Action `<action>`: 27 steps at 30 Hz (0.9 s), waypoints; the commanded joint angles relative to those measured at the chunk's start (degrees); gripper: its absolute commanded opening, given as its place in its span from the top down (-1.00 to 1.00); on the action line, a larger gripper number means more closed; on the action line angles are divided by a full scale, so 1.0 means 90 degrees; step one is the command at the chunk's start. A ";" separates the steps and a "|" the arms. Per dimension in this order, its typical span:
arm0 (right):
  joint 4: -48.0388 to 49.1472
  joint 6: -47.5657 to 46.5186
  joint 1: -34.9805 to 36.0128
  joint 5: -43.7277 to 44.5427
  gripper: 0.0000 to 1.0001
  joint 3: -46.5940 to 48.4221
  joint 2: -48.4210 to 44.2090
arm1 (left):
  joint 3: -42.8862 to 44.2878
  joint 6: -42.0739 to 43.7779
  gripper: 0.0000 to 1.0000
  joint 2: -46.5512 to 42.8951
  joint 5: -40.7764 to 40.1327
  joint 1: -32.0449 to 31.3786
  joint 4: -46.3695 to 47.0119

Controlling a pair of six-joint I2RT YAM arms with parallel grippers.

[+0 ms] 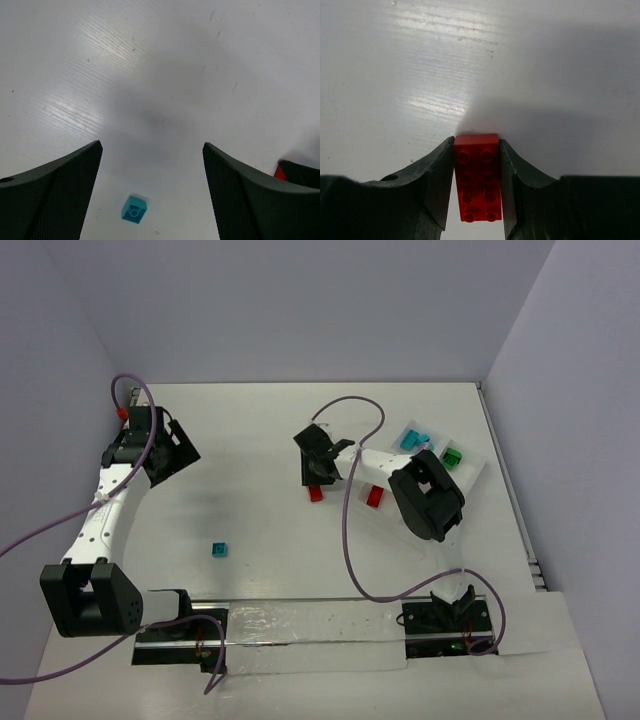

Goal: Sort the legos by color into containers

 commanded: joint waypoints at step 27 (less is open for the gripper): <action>-0.0264 -0.0729 0.0467 0.0848 -0.37 -0.0623 -0.0603 | 0.0040 -0.0027 -0.78 -0.0190 0.0134 0.0054 0.0212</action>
